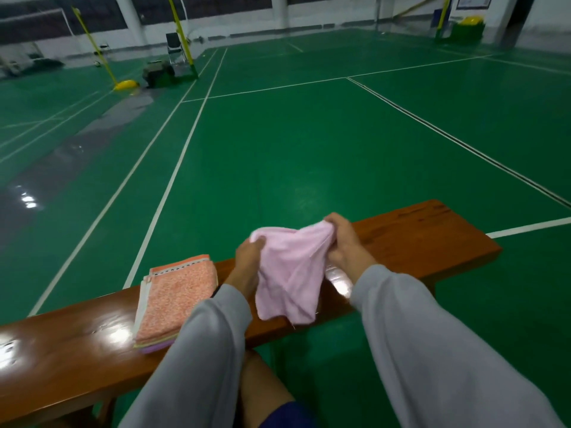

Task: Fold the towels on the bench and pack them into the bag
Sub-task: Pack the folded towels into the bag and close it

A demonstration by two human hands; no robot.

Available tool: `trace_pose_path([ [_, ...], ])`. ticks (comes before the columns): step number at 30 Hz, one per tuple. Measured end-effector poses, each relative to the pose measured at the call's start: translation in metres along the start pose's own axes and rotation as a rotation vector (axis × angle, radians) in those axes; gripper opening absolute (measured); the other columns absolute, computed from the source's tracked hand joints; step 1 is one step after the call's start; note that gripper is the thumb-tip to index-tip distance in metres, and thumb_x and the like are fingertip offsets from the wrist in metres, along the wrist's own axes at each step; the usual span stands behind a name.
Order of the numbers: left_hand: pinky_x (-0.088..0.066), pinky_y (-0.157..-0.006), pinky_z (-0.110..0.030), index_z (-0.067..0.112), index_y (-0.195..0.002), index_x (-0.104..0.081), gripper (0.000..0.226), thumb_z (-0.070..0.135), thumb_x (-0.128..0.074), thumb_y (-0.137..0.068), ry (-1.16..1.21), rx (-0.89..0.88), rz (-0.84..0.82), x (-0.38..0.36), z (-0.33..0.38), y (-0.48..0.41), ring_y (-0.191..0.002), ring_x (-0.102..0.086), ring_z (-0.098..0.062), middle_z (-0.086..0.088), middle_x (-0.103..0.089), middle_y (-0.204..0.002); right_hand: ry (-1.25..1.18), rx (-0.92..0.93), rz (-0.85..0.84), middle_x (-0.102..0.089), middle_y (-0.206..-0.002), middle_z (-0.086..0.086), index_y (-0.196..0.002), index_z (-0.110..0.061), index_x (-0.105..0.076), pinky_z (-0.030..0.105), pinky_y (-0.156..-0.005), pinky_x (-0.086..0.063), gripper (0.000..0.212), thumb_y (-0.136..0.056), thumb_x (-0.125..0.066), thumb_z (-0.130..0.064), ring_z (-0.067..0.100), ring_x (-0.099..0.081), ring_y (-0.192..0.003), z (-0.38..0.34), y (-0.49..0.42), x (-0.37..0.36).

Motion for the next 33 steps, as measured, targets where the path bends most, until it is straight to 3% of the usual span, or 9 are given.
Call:
trace_pose_path([
  [4, -0.051, -0.104, -0.052, 0.0, -0.129, -0.063, 0.05, 0.018, -0.068, -0.083, 0.146, 0.136, -0.198, 0.014, -0.003, 0.011, -0.113, -0.066, -0.04, -0.025, -0.068, -0.124, 0.086, -0.022, -0.141, -0.069, -0.08, 0.019, -0.093, -0.002, -0.066, 0.035, -0.065, -0.059, 0.018, -0.089, -0.053, -0.013, 0.031, -0.069, -0.068, 0.002, 0.008, -0.001],
  [7, -0.046, -0.104, -0.048, -0.01, -0.12, -0.062, 0.045, 0.028, -0.054, -0.099, 0.34, 0.195, -0.289, 0.004, 0.005, 0.032, -0.108, -0.064, -0.039, -0.029, -0.065, -0.12, 0.259, -0.159, -0.157, -0.068, -0.098, 0.02, -0.114, 0.0, -0.073, 0.041, -0.082, -0.058, 0.044, -0.091, -0.067, -0.037, 0.032, -0.066, -0.091, 0.037, 0.006, 0.008],
  [11, -0.059, -0.087, -0.047, 0.002, -0.14, -0.053, 0.043, 0.026, -0.054, -0.104, 0.516, 0.087, -0.375, -0.011, 0.051, 0.037, -0.104, -0.068, -0.037, -0.026, -0.066, -0.118, 0.142, -0.02, -0.114, -0.062, -0.059, 0.007, -0.073, -0.013, -0.06, 0.024, -0.055, -0.056, 0.033, -0.099, -0.061, -0.033, 0.02, -0.063, -0.055, -0.011, 0.009, -0.021],
  [16, -0.056, -0.092, -0.046, -0.001, -0.121, -0.067, 0.03, 0.004, -0.056, -0.094, 0.377, 0.127, -0.507, -0.02, 0.063, 0.058, -0.106, -0.069, -0.036, -0.023, -0.066, -0.118, 0.039, 0.018, -0.186, -0.066, -0.092, 0.019, -0.087, -0.008, -0.065, 0.046, -0.101, -0.051, 0.035, -0.089, -0.07, -0.042, 0.038, -0.063, -0.114, -0.034, 0.022, -0.038],
  [20, -0.052, -0.101, -0.051, -0.007, -0.136, -0.054, 0.06, 0.036, -0.062, -0.096, 0.48, 0.03, -0.45, -0.015, 0.102, 0.048, -0.122, -0.061, -0.041, -0.029, -0.059, -0.134, 0.212, 0.044, -0.164, -0.06, -0.059, 0.008, -0.064, -0.014, -0.058, 0.032, -0.064, -0.055, 0.041, -0.094, -0.069, -0.041, 0.023, -0.063, -0.057, -0.045, 0.031, -0.039],
  [24, -0.048, -0.106, -0.051, 0.003, -0.128, -0.063, 0.072, 0.064, -0.053, -0.093, 0.514, 0.016, -0.431, -0.005, 0.129, 0.036, -0.118, -0.063, -0.038, -0.024, -0.066, -0.126, 0.008, 0.209, -0.328, -0.073, -0.087, 0.014, -0.089, -0.01, -0.068, 0.039, -0.088, -0.057, 0.02, -0.089, -0.069, -0.03, 0.028, -0.07, -0.085, -0.1, 0.036, -0.054],
  [26, -0.052, -0.099, -0.047, 0.012, -0.112, -0.065, 0.043, 0.051, -0.054, -0.099, 0.147, 0.015, -0.382, 0.001, 0.11, 0.035, -0.105, -0.066, -0.031, -0.022, -0.068, -0.122, 0.185, 0.167, -0.229, -0.074, -0.105, 0.019, -0.112, -0.006, -0.069, 0.044, -0.094, -0.055, 0.042, -0.09, -0.068, -0.042, 0.031, -0.07, -0.1, -0.082, 0.019, -0.032],
  [28, -0.054, -0.097, -0.046, 0.013, -0.101, -0.065, 0.033, 0.04, -0.068, -0.081, -0.247, -0.055, -0.32, 0.015, 0.089, 0.026, -0.102, -0.064, -0.028, -0.025, -0.066, -0.125, 0.407, 0.122, -0.072, -0.075, -0.088, 0.014, -0.109, -0.007, -0.066, 0.032, -0.071, -0.058, 0.035, -0.103, -0.055, -0.04, 0.023, -0.072, -0.079, -0.062, 0.005, -0.004],
  [33, -0.056, -0.079, -0.032, 0.006, -0.113, -0.066, 0.028, 0.021, -0.065, -0.09, 0.28, -0.158, -0.391, 0.029, 0.13, 0.023, -0.096, -0.067, -0.024, -0.013, -0.07, -0.108, 0.124, 0.272, 0.08, -0.068, -0.095, 0.013, -0.101, -0.011, -0.059, 0.042, -0.086, -0.055, 0.028, -0.106, -0.05, -0.037, 0.026, -0.066, -0.086, -0.101, 0.004, 0.005],
])
Point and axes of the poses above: each hand's wrist, its own y-axis away from the middle knuckle, its own x-axis out of the back of the hand, z = x × y, the point moved 8 cm from there along -y, towards the middle knuckle
